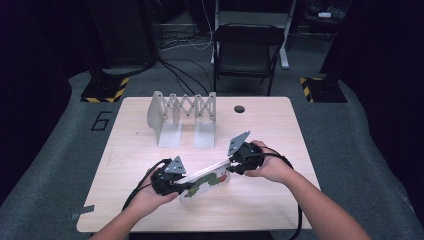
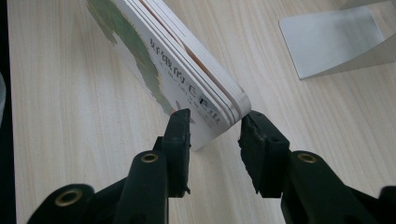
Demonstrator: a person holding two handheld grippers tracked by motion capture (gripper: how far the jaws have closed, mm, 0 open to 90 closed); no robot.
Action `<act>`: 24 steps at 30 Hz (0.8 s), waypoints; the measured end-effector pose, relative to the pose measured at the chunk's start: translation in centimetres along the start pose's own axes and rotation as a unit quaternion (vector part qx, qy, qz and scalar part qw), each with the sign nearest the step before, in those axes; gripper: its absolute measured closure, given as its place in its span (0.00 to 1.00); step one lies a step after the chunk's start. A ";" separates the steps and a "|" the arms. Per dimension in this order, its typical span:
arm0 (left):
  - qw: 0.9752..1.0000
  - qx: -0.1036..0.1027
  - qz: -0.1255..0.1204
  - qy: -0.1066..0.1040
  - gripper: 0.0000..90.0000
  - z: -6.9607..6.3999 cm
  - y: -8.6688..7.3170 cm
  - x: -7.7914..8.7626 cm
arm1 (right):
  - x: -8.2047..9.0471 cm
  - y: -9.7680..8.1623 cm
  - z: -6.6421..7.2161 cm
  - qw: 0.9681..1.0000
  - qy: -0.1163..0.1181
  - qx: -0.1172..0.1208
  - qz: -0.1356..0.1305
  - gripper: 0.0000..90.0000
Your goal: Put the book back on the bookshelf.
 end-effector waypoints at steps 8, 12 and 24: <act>1.000 0.014 0.002 0.005 0.80 0.0 0.1 -0.1 | 0.0 -0.1 0.1 1.000 0.004 -0.011 -0.005 0.70; 1.000 0.017 0.002 0.010 0.79 -0.1 0.3 -0.3 | 0.0 -0.1 0.1 1.000 0.007 -0.012 -0.004 0.70; 1.000 0.019 0.012 0.015 0.79 0.0 0.8 -0.6 | 0.1 -0.1 0.1 1.000 0.006 -0.010 -0.004 0.70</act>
Point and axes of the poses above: each handheld gripper's, and its own axes: x roughly backward along the jaws, y roughly out of its top, z roughly to its left, the point moved 5 cm from there along -x, roughly forward along the jaws, and after that the axes turned 8 degrees about -z, right-handed, at the moved point
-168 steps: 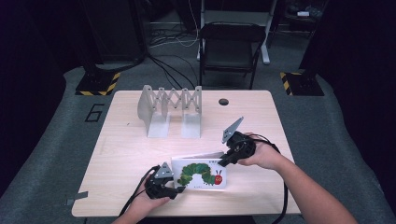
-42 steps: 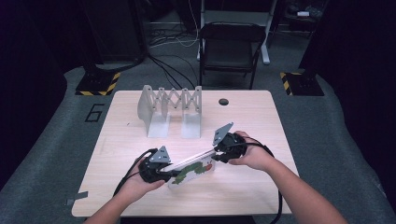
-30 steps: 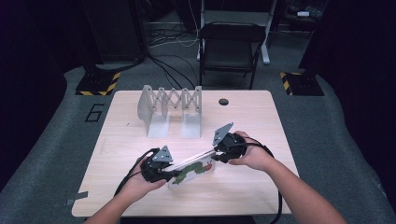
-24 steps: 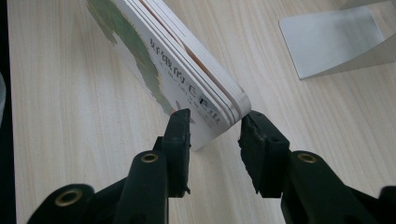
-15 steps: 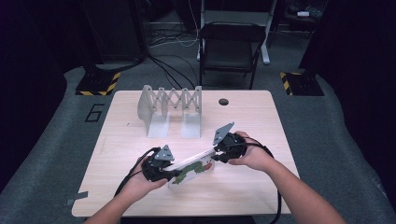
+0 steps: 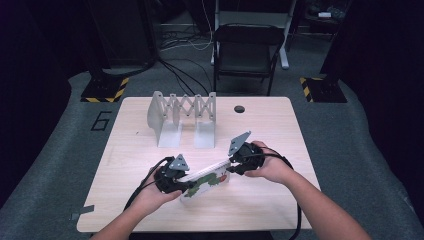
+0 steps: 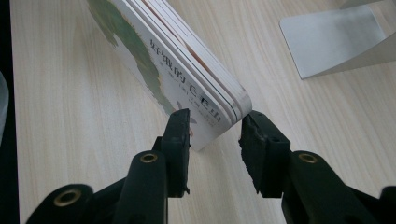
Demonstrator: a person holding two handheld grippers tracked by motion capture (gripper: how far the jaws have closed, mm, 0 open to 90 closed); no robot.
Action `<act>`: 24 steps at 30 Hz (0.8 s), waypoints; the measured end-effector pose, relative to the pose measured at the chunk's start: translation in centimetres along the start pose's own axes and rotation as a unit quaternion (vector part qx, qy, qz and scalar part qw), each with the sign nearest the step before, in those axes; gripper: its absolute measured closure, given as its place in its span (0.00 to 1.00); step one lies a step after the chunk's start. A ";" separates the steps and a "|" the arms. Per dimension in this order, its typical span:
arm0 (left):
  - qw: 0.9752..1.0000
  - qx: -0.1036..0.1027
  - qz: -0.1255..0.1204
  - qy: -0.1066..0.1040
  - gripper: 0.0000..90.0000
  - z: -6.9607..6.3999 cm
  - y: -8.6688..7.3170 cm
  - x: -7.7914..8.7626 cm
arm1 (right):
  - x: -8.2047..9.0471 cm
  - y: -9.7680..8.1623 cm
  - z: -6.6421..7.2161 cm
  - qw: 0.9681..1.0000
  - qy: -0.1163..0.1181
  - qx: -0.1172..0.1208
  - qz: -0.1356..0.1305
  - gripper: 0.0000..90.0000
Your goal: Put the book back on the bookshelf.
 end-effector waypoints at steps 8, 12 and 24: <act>1.000 0.005 0.012 0.004 0.79 0.0 0.3 -0.2 | 0.0 0.0 0.1 1.000 0.002 -0.003 0.001 0.70; 1.000 0.010 0.013 0.004 0.80 0.0 0.4 -0.2 | 0.0 0.0 0.0 1.000 0.001 -0.002 0.000 0.69; 1.000 -0.016 0.013 -0.005 0.84 -0.5 0.3 -0.2 | -0.1 0.0 -0.1 1.000 -0.002 -0.004 -0.003 0.68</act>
Point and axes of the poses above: each handheld gripper's, and its own axes: x roughly backward along the jaws, y roughly out of its top, z roughly to its left, the point moved 5 cm from there along -x, roughly forward along the jaws, and after that the axes turned 8 degrees about -z, right-handed, at the moved point
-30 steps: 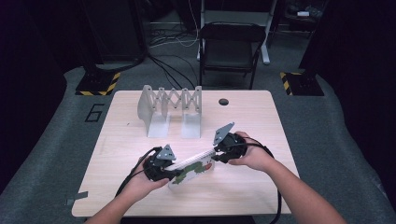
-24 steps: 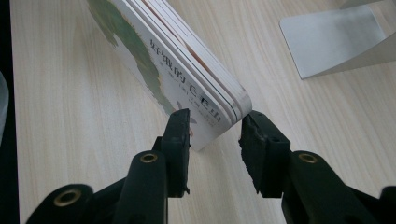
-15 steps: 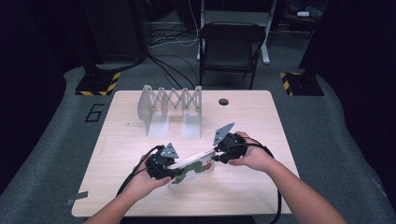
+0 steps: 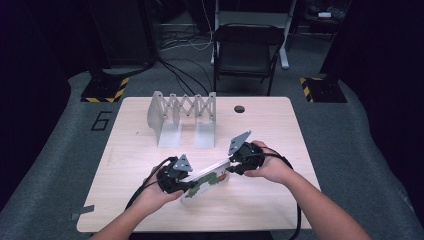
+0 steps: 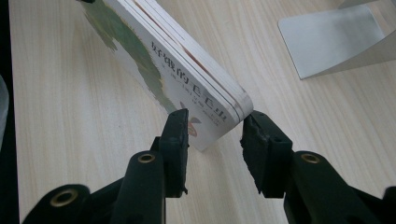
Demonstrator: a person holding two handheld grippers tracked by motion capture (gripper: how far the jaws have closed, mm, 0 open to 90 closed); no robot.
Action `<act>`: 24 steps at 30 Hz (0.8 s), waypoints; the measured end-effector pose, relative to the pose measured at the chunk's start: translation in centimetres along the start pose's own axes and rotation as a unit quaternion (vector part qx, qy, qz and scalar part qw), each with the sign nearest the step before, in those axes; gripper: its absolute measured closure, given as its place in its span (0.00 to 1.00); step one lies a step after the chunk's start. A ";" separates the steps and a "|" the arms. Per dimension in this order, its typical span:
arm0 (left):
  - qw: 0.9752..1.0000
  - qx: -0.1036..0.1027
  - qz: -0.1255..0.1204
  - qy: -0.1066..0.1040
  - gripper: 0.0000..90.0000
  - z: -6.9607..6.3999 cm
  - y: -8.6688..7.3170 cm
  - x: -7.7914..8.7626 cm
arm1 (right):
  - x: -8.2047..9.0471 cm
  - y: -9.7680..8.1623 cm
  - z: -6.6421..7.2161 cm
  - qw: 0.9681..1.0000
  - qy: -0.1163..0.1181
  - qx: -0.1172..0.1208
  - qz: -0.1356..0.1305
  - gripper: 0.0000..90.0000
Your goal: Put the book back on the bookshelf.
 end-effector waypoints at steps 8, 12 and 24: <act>1.000 -0.014 0.000 0.005 0.84 -0.4 0.1 0.0 | -0.2 -0.1 0.1 1.000 0.006 -0.009 -0.001 0.64; 1.000 -0.013 0.000 0.004 0.84 -0.5 0.1 -0.1 | -0.5 -0.1 0.0 1.000 0.002 -0.019 0.000 0.62; 1.000 -0.011 -0.001 0.004 0.84 -0.5 0.2 0.1 | -0.5 -0.3 -0.1 1.000 0.004 -0.027 -0.007 0.59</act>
Point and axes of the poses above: each handheld gripper's, and its own axes: x roughly backward along the jaws, y roughly out of its top, z roughly to its left, the point moved 5 cm from there along -x, roughly forward along the jaws, and after that the axes turned 8 degrees about -z, right-handed, at the moved point
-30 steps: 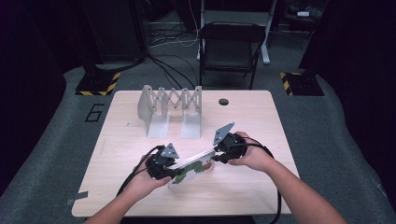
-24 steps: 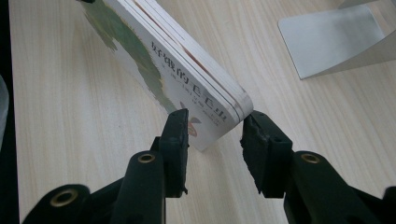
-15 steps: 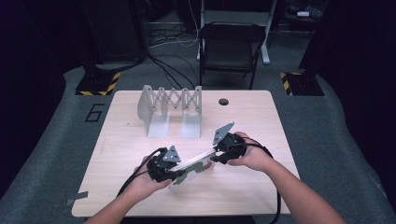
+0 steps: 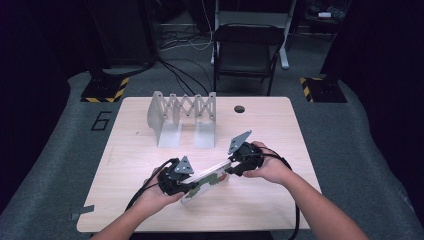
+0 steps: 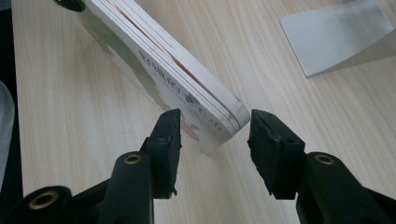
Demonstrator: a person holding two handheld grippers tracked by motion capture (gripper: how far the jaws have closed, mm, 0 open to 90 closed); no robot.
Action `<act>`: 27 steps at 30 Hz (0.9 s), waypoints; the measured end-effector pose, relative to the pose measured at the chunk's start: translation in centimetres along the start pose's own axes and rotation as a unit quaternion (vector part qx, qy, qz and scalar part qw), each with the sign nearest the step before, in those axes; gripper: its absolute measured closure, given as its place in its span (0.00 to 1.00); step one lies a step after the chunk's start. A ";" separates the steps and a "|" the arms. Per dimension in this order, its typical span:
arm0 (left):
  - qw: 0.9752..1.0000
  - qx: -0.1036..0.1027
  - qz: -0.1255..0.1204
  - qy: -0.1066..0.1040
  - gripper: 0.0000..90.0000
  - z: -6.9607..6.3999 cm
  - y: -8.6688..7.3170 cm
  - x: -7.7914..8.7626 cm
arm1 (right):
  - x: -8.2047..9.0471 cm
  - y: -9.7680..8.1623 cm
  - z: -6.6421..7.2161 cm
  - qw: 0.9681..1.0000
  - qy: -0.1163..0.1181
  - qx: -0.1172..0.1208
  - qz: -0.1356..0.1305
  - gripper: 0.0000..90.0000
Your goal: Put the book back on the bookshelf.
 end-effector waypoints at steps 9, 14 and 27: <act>1.000 0.004 -0.004 0.005 0.85 0.3 0.0 0.3 | 0.1 0.0 -0.1 1.000 0.000 -0.006 -0.007 0.57; 1.000 0.012 -0.009 0.014 0.85 0.6 0.1 0.6 | 0.5 0.0 -0.1 1.000 -0.005 -0.014 -0.010 0.57; 1.000 0.017 -0.010 0.017 0.85 1.9 0.6 1.4 | 1.3 -0.7 -1.0 0.999 -0.022 -0.047 -0.014 0.52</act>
Point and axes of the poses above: each handheld gripper's, and its own axes: x roughly backward along the jaws, y roughly out of its top, z roughly to its left, the point moved 5 cm from there along -x, roughly forward along the jaws, and after that the axes turned 8 degrees about -z, right-handed, at the moved point
